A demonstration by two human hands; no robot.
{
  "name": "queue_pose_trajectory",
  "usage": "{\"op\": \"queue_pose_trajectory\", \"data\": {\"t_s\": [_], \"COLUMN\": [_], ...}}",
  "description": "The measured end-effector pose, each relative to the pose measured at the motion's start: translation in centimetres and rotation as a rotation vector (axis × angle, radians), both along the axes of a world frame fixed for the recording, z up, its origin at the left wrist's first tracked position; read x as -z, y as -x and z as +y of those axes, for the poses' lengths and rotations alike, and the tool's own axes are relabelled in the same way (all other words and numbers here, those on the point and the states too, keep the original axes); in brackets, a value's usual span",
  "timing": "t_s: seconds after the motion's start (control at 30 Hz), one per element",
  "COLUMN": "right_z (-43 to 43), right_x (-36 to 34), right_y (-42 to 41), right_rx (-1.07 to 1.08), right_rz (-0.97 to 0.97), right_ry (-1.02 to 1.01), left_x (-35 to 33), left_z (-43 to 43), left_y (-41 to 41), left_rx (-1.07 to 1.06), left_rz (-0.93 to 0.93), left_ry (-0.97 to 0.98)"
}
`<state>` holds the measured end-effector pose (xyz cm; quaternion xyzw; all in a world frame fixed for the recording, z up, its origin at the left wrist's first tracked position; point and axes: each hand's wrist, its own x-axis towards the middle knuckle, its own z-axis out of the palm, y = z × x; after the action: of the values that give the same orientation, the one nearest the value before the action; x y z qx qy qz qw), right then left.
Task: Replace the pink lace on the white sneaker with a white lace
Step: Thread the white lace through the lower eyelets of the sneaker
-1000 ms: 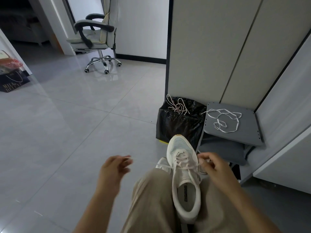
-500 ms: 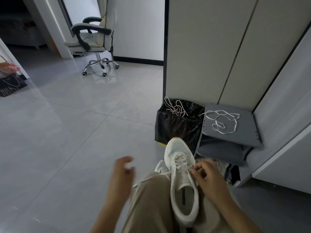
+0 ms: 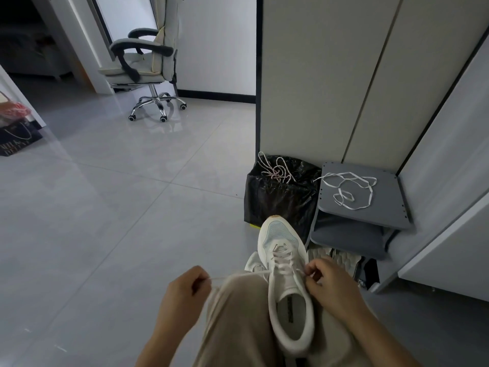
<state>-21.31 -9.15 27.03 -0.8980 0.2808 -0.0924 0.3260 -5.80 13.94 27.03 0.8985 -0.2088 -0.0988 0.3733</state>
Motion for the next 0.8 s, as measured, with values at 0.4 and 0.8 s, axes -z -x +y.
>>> {"op": "queue_pose_trajectory", "data": {"t_s": [0.4,0.8], "right_z": [0.3,0.3], "right_x": [0.6,0.1], "right_y": [-0.1,0.4], "right_rx": [0.007,0.029], "right_rz": [-0.061,-0.102], "right_ry": [-0.067,-0.140], "left_x": [-1.6,0.0], "left_z": [-4.9,-3.9], "left_y": [2.8,1.9], "left_rx": [0.354,0.323], "left_rz": [-0.086,0.027], "left_ry": [-0.148,-0.053]}}
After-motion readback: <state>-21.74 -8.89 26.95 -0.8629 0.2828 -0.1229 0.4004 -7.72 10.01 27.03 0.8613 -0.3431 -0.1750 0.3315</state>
